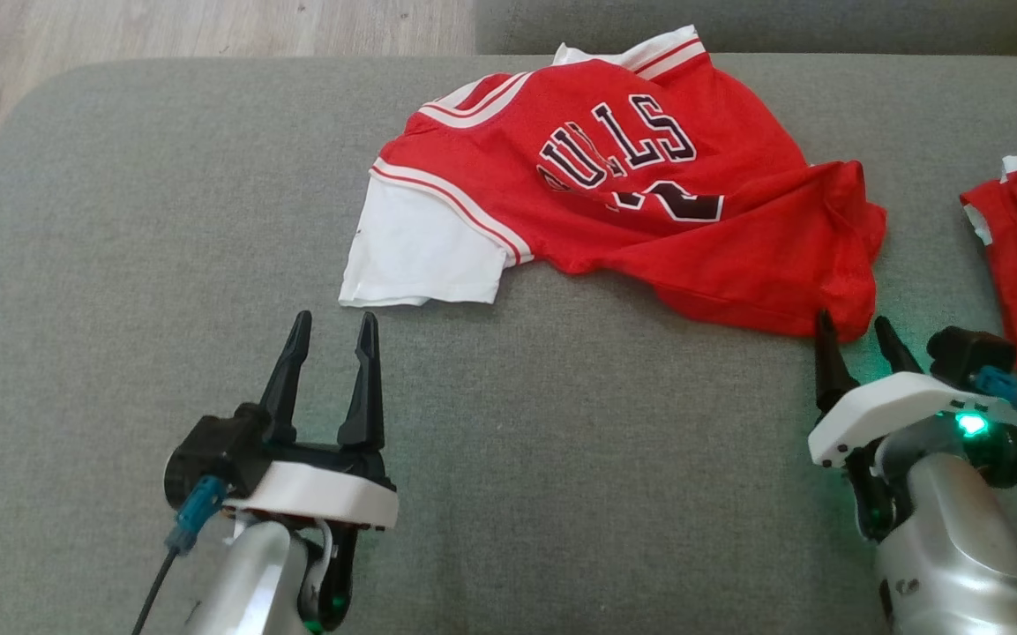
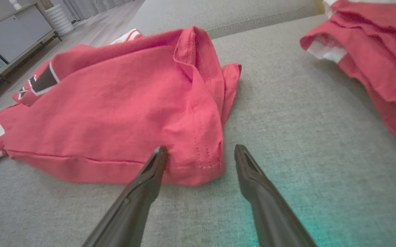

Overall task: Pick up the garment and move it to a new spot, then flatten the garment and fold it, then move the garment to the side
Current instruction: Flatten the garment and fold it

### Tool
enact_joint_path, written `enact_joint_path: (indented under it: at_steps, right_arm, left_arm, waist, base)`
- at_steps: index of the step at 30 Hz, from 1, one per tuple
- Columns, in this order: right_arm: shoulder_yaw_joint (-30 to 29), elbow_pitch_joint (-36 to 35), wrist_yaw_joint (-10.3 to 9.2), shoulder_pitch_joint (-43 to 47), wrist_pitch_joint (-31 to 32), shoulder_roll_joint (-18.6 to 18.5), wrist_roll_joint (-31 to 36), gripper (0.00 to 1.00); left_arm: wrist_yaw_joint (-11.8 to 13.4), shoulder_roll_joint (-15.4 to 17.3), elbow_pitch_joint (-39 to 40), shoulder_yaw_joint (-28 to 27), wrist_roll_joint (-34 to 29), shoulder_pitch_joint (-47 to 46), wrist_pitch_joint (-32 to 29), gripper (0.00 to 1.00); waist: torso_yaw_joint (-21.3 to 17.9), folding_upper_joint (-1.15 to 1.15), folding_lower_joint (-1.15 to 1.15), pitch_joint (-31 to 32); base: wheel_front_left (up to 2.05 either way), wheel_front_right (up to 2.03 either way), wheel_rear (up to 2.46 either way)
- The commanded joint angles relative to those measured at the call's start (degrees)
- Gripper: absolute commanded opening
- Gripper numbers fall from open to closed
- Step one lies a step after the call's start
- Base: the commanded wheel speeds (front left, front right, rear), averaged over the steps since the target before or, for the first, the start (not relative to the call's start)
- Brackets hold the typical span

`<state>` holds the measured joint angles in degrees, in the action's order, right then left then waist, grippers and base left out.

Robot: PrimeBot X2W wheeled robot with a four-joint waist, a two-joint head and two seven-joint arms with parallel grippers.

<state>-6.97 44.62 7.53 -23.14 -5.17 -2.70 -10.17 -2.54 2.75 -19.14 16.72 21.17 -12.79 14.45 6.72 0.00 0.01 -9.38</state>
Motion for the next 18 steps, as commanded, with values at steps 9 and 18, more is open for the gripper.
enact_joint_path:
  at_steps: [9,18]
  right_arm:
    - [5.5,4.4,-0.04,-4.6,-4.8,-0.2,0.2,0.0]
    - [4.2,0.6,-0.04,-1.2,-7.0,-0.5,4.3,0.0]
  left_arm:
    - [0.2,0.7,0.9,-2.4,-0.4,-2.5,0.5,1.0]
    - [0.8,1.1,-0.2,-3.6,-0.6,-1.2,0.5,1.0]
  waist:
    - [-1.9,0.0,-0.01,0.9]
    - [-5.7,0.0,-0.01,4.0]
  base:
    - [0.0,0.0,0.0]
    - [0.0,0.0,0.0]
